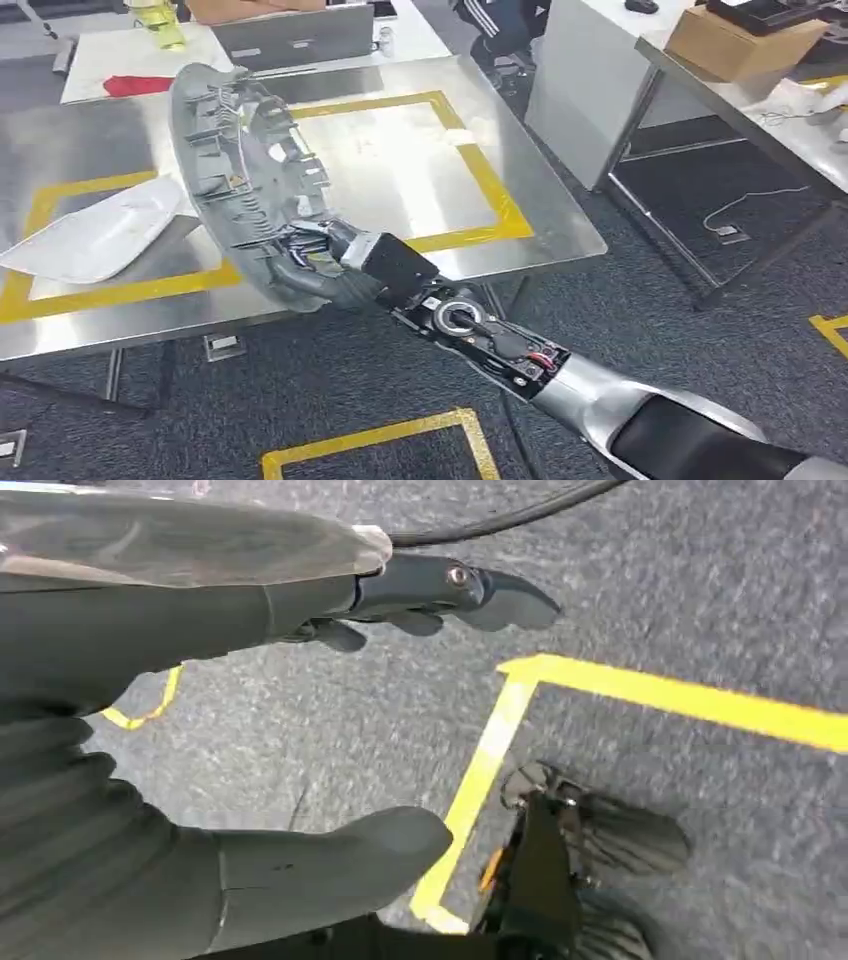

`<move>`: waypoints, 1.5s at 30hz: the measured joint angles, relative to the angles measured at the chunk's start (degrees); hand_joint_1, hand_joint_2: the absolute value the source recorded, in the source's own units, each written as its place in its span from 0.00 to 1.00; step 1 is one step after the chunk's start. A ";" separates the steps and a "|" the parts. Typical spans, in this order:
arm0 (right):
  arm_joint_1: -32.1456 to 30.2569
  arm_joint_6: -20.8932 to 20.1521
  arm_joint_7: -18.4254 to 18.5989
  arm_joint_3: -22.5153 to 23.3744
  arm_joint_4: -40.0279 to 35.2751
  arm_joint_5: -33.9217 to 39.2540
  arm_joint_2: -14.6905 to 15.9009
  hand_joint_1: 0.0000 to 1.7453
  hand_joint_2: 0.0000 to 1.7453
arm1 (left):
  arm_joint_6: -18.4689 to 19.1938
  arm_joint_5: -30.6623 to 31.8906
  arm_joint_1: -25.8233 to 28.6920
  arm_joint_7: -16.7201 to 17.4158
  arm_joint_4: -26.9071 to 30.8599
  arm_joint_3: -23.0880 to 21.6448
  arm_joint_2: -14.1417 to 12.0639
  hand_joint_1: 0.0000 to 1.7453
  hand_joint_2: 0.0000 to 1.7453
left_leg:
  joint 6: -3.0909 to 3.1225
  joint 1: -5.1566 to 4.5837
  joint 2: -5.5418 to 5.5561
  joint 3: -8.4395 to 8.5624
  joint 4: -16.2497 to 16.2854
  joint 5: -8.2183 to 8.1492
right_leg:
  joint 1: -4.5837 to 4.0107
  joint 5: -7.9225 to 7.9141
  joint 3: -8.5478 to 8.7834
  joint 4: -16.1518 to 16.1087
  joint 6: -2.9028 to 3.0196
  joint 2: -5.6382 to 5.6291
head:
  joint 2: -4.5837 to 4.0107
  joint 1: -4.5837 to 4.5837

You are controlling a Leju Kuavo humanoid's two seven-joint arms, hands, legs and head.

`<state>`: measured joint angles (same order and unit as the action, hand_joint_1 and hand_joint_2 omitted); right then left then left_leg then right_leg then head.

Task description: Take the parts from the cabinet and place them on the table.

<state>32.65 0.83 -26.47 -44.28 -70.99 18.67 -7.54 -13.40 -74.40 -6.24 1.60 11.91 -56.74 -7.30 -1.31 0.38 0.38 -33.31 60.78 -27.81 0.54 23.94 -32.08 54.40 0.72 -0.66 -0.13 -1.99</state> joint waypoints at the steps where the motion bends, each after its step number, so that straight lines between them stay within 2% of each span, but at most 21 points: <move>1: 0.21 0.68 -0.11 0.02 0.15 -0.50 -0.06 1.00 1.00 | 0.00 0.00 -0.08 0.00 0.00 0.00 0.02 0.00 1.00 | -0.21 0.04 -0.01 -3.04 4.82 -1.63 | -0.05 0.29 0.16 0.00 0.12 0.04 | 0.00 0.22; 3: 0.40 1.53 -0.18 0.04 0.57 -1.14 -0.13 1.00 1.00 | 0.00 0.00 0.11 0.00 0.00 0.00 0.02 0.00 1.00 | -0.30 0.03 0.00 -8.36 12.06 -4.56 | -0.18 1.04 0.78 0.00 0.25 -0.01 | 0.00 0.29; 4: 0.40 2.21 -0.11 0.07 0.87 -1.70 -0.15 1.00 1.00 | 0.00 0.00 0.23 0.00 0.00 0.00 0.02 0.00 1.00 | -0.19 0.03 0.00 -9.19 11.88 -4.01 | -0.20 1.47 1.35 0.00 0.24 -0.09 | 0.00 0.31; 5: 0.41 3.08 0.02 0.07 1.13 -2.60 -0.15 1.00 1.00 | 0.00 -0.02 0.29 0.00 0.00 0.00 0.02 0.00 1.00 | -0.09 0.03 0.00 -8.63 9.18 -2.05 | -0.21 1.96 2.02 0.00 0.21 -0.17 | 0.00 0.35; 8: 1.02 5.93 0.57 0.07 1.88 -6.00 -0.35 1.00 1.00 | 0.00 0.00 0.34 0.00 0.00 0.00 -0.15 0.00 1.00 | 1.24 -0.23 -0.08 -3.35 -6.33 8.25 | -0.21 3.52 3.66 -0.14 -0.14 -0.19 | 0.00 0.53; 12: 2.87 8.88 1.86 0.00 3.13 -10.08 -0.92 1.00 1.00 | 0.00 0.20 0.22 -0.22 0.00 0.00 -0.24 0.00 1.00 | 1.73 -0.92 0.06 -3.45 -6.81 7.47 | -0.33 4.40 4.02 -0.50 -1.43 -0.38 | 0.00 0.75; 13: 3.32 9.16 2.14 0.00 3.52 -10.60 -1.11 1.00 1.00 | 0.00 0.22 0.18 -0.35 0.00 0.00 -0.11 0.00 1.00 | 1.93 -0.26 -0.03 -3.07 -7.31 7.37 | -0.66 4.91 4.30 -0.48 -1.94 -0.40 | 0.00 0.66; 15: 3.85 9.38 2.29 -0.02 4.22 -11.00 -1.20 1.00 1.00 | 0.00 0.22 0.23 -0.52 0.00 0.00 -0.13 0.00 1.00 | 2.65 -0.13 -0.01 -2.20 -7.65 6.88 | -0.52 7.73 1.89 4.85 -2.32 0.07 | 0.00 0.07; 17: 3.96 9.40 2.29 -0.02 4.94 -11.17 -1.27 1.00 1.00 | 0.00 0.22 0.21 -0.61 0.00 0.00 -0.13 0.00 1.00 | 2.93 -0.14 0.01 -1.65 -7.63 6.27 | -0.48 11.59 -3.34 15.01 -2.43 0.08 | -0.02 -0.39; 18: 3.90 9.42 2.29 -0.07 5.44 -11.19 -1.27 1.00 1.00 | 0.00 0.24 0.27 -0.63 0.00 0.00 -0.13 0.00 1.00 | 2.91 -0.15 0.06 -1.20 -7.59 5.85 | -0.50 12.56 -5.87 19.25 -2.50 0.07 | 0.00 -0.52; 19: 3.87 9.42 2.32 -0.07 5.86 -11.22 -1.27 1.00 1.00 | 0.00 0.24 0.34 -0.66 0.00 0.00 -0.13 0.00 1.00 | 2.87 -0.15 0.16 -0.72 -7.52 5.45 | -0.49 11.67 -6.96 20.12 -2.56 0.08 | 0.00 -0.67; 20: 3.87 9.42 2.36 -0.09 6.19 -11.22 -1.27 1.00 1.00 | 0.00 0.22 0.45 -0.66 0.00 0.00 -0.11 0.00 1.00 | 2.79 -0.14 0.26 -0.13 -7.40 5.00 | -0.46 9.10 -6.66 17.98 -2.64 0.11 | 0.00 -0.85; 22: 3.96 9.51 2.43 -0.09 6.71 -11.35 -1.31 1.00 1.00 | 0.02 0.22 0.49 -0.74 0.00 0.00 0.00 0.00 1.00 | 2.55 -0.13 0.45 1.15 -7.09 4.10 | -0.39 1.86 -3.25 7.80 -2.47 0.18 | 0.00 -1.31; 23: 4.09 9.69 2.49 -0.09 6.93 -11.94 -1.36 1.00 1.00 | 0.04 0.22 0.50 -0.76 0.00 0.00 0.07 0.00 1.00 | 2.31 -0.14 0.49 1.46 -7.03 3.68 | -0.40 -0.78 -1.84 2.91 -2.28 0.23 | -0.02 -1.59; 25: 5.15 11.54 4.19 -0.48 7.82 -15.99 -1.81 1.00 1.00 | 0.09 0.26 0.29 -0.76 0.00 0.00 0.04 0.00 1.00 | 1.86 -0.39 0.59 0.75 -6.59 3.67 | -0.69 0.10 -0.49 1.42 -2.12 0.19 | 0.00 -1.22; 27: 6.63 14.46 6.52 -1.09 10.02 -22.31 -2.84 1.00 1.00 | 0.17 0.37 0.08 -0.76 0.00 0.00 0.02 0.00 1.00 | 2.32 -0.64 0.42 0.02 -6.14 3.67 | -0.56 0.73 -0.54 0.67 -2.18 -0.04 | 0.00 -1.04; 30: 8.69 16.75 9.58 -2.43 15.35 -29.21 -4.79 1.00 1.00 | 0.31 0.55 0.15 -0.76 0.00 -0.02 0.07 0.00 1.00 | 2.21 -0.61 0.32 0.25 -6.53 3.74 | -0.62 0.78 -0.58 0.66 -2.11 -0.12 | 0.00 -0.50; 34: 12.29 19.74 19.18 -6.01 23.09 -41.28 -7.30 1.00 1.00 | 0.66 0.96 0.07 -0.76 0.00 -0.04 0.02 0.00 1.00 | 1.92 -0.58 0.33 0.47 -6.98 3.89 | -0.67 0.88 -0.56 0.66 -1.84 -0.11 | 0.00 -0.13; 39: 14.49 19.56 32.33 -11.65 31.35 -53.67 -9.38 1.00 1.00 | 1.22 1.25 0.11 -0.79 0.00 -0.09 0.04 0.00 1.00 | 1.49 -0.57 0.48 0.48 -7.12 4.06 | -0.72 0.90 -0.53 0.66 -1.31 0.13 | 0.00 -0.02; 44: 15.09 15.32 36.13 -15.85 38.10 -59.08 -10.14 1.00 1.00 | 2.06 2.34 0.15 -1.20 0.00 -0.17 0.02 0.00 1.00 | 1.40 -0.58 0.44 0.48 -7.09 4.08 | -0.66 0.84 -0.51 0.64 -1.12 0.10 | 0.00 -0.04; 45: 15.09 14.19 36.17 -16.33 39.27 -59.24 -10.16 0.00 1.00 | 2.49 2.64 0.15 -1.33 0.00 -0.24 0.00 0.00 1.00 | 1.40 -0.58 0.44 0.48 -7.08 4.08 | -0.61 0.84 -0.50 0.63 -1.12 0.10 | 0.00 -0.04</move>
<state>47.75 15.02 9.71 -60.61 -31.72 -40.57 -17.70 -10.91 -71.76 -6.09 0.26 11.91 -56.98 -7.30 0.08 -0.21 0.81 -32.82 53.71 -23.73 -0.08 24.78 -32.58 55.03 -0.41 -0.56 -0.13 -2.03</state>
